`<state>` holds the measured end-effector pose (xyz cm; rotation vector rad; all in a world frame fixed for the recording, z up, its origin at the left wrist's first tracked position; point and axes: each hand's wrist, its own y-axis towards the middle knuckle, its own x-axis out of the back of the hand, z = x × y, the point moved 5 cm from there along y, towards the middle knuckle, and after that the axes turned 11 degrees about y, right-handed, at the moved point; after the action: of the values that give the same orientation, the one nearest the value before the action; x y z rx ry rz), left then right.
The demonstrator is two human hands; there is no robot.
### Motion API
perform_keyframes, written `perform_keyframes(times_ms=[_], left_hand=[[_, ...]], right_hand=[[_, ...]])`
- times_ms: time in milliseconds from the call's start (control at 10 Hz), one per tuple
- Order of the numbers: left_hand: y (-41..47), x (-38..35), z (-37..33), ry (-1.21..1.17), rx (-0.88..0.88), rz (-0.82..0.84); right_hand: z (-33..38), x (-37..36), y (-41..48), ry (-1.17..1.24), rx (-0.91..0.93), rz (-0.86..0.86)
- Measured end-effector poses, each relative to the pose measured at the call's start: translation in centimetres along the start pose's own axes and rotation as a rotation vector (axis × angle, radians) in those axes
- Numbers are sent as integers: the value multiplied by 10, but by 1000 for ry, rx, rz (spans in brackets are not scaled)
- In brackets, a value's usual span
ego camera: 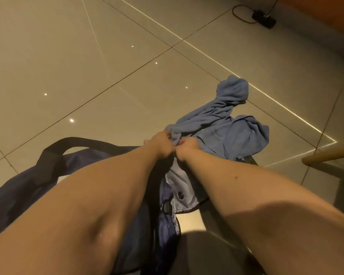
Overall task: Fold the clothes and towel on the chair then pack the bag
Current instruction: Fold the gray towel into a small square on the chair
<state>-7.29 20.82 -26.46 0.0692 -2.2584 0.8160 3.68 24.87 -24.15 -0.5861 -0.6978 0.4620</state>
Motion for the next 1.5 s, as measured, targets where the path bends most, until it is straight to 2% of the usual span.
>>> perform_keyframes(times_ms=[100, 200, 400, 500, 700, 800, 1000, 1200, 1300, 1500], left_hand=[[-22, 25, -13, -159, -35, -95], [-46, 58, -34, -274, -60, -185], [-123, 149, -112, -238, -208, -351], [-176, 191, -150, -286, -260, -382], [-310, 267, -227, -279, -460, -361], [-387, 291, -264, -216, -566, -381], [-520, 283, -317, -118, -681, -320], [-612, 214, -349, 13, -846, -229], [-641, 179, -369, 53, -865, -273], [-679, 104, -426, 33, -909, -151]], right_hand=[[22, 10, -14, 218, 21, -34], [66, 41, -36, 337, 53, -76], [173, 137, -152, 424, 260, -147], [210, 178, -216, 357, 359, -154], [248, 249, -349, 606, 405, -146], [248, 277, -419, 803, 360, -58], [213, 321, -548, 835, 502, -14], [129, 356, -637, 880, 455, 1], [80, 378, -664, 905, 414, -1], [-15, 437, -698, 906, 360, 8]])
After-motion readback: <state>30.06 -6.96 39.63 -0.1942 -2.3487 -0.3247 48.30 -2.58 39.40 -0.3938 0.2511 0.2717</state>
